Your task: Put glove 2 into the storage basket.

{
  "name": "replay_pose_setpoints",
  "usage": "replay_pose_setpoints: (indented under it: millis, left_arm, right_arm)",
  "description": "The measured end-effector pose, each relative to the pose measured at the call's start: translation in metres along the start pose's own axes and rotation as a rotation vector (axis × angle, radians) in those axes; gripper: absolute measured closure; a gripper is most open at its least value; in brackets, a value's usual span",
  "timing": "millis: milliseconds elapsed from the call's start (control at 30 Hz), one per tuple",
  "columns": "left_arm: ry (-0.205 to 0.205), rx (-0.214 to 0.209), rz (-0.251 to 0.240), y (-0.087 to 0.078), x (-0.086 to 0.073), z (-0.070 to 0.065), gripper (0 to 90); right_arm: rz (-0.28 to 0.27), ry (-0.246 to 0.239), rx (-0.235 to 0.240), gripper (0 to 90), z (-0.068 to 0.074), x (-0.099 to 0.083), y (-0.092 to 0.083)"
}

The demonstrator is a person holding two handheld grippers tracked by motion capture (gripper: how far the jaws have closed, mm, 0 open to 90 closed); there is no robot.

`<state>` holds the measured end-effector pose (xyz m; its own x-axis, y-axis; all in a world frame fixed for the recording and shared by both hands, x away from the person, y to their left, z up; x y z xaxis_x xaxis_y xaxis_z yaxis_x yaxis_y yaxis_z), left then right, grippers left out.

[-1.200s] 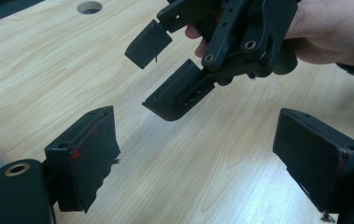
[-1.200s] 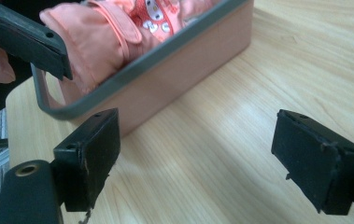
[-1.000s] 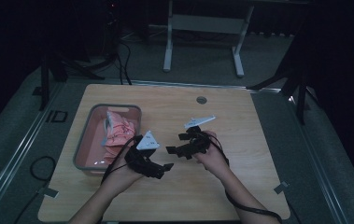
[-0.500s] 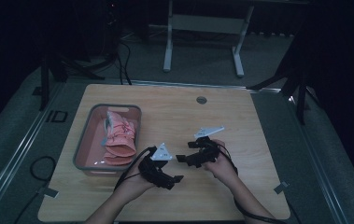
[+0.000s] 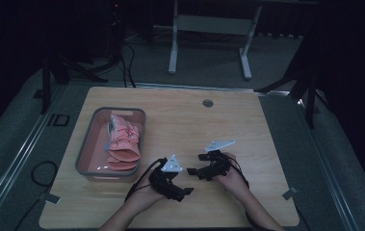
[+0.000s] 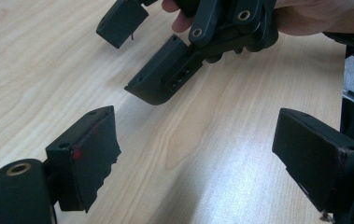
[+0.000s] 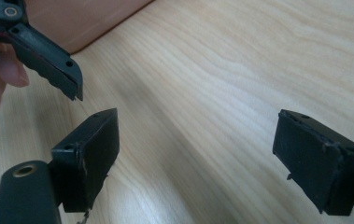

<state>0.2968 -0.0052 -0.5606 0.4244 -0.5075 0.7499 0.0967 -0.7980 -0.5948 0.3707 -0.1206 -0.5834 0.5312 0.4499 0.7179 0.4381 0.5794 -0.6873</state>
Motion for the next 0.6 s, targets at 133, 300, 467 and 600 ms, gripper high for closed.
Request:
replay_pose_setpoints:
  millis: [133,300,467,600]
  left_arm:
    - [0.007,-0.021,-0.007,0.006,-0.003,-0.002,14.4]
    - [0.035,-0.038,-0.004,0.012,-0.007,-0.006,14.4]
    - [0.024,-0.041,-0.006,0.013,-0.011,-0.005,14.3]
    - [0.018,-0.044,-0.009,0.013,-0.012,-0.005,14.4]
  right_arm:
    - [0.009,0.000,-0.003,14.5,-0.002,-0.008,0.001]
    - [0.022,-0.007,-0.016,14.4,-0.005,-0.015,0.003]
    - [0.025,-0.009,-0.023,14.4,-0.007,-0.017,0.004]
    - [0.026,-0.010,-0.027,14.4,-0.008,-0.017,0.005]
Point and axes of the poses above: each handheld gripper's, and its own axes: y roughly forward along the jaws, x roughly out of its top, z roughly to its left, the point moved 7 cm from there along y, roughly forward along the jaws, and after that the axes turned 13 degrees about -x, right-handed, at the moved point
